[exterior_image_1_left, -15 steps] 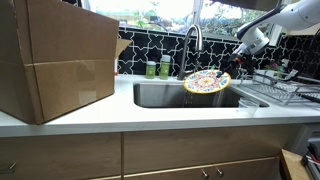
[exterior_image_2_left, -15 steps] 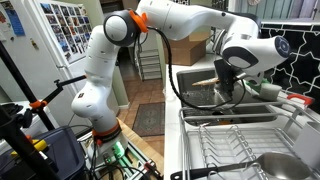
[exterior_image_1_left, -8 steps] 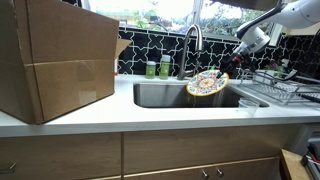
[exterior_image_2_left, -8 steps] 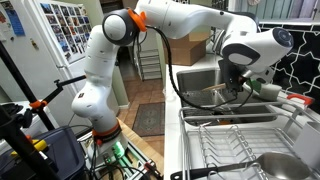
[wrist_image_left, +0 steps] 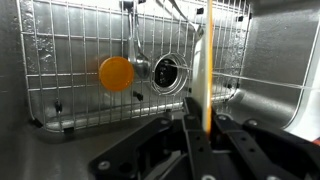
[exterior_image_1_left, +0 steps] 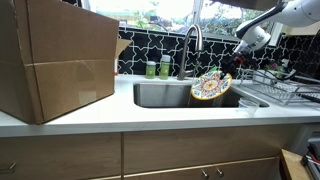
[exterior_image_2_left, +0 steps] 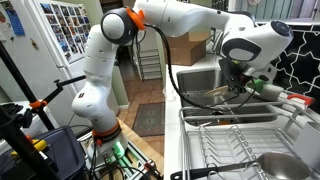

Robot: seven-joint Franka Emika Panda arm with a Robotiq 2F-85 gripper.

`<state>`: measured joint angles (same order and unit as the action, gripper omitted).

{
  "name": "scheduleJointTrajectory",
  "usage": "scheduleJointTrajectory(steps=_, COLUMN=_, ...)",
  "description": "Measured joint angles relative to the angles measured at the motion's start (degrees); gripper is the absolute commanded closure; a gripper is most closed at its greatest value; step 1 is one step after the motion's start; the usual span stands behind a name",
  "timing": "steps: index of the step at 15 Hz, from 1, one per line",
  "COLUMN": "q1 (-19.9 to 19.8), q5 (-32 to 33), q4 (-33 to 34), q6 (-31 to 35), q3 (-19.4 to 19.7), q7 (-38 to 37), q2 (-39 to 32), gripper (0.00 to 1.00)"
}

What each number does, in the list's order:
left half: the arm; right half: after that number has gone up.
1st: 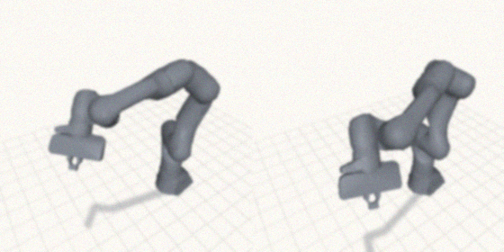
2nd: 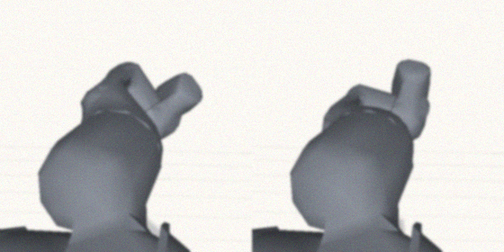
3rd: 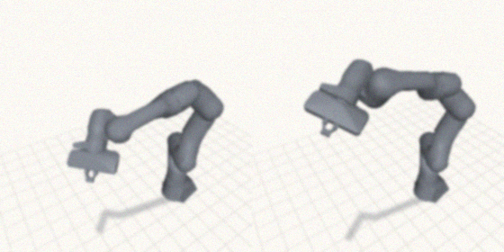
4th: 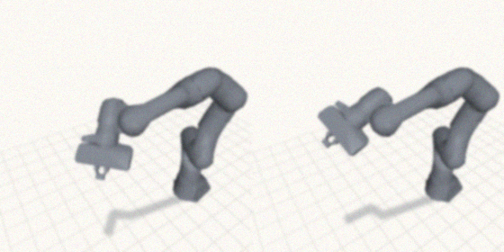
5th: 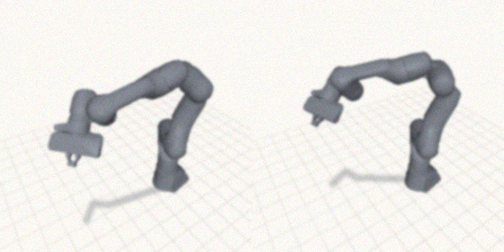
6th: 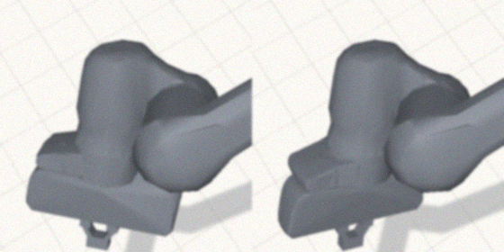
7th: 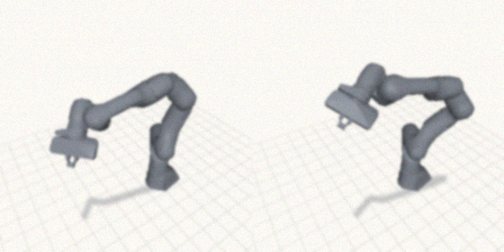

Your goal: Rinse the plate with the water, then put it on the dish rack

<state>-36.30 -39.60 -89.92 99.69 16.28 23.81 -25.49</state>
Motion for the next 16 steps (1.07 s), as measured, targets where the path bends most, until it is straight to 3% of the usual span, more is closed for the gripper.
scheduleJointTrajectory(steps=7, q1=-0.06, q5=1.69, q4=-0.05, q6=-1.24, q3=-0.01, q7=-1.10, q2=1.39, gripper=0.97)
scheduleJointTrajectory(steps=16, q1=-0.14, q5=14.74, q4=0.39, q6=-9.50, q3=3.05, q7=-7.77, q2=12.44, gripper=0.97)
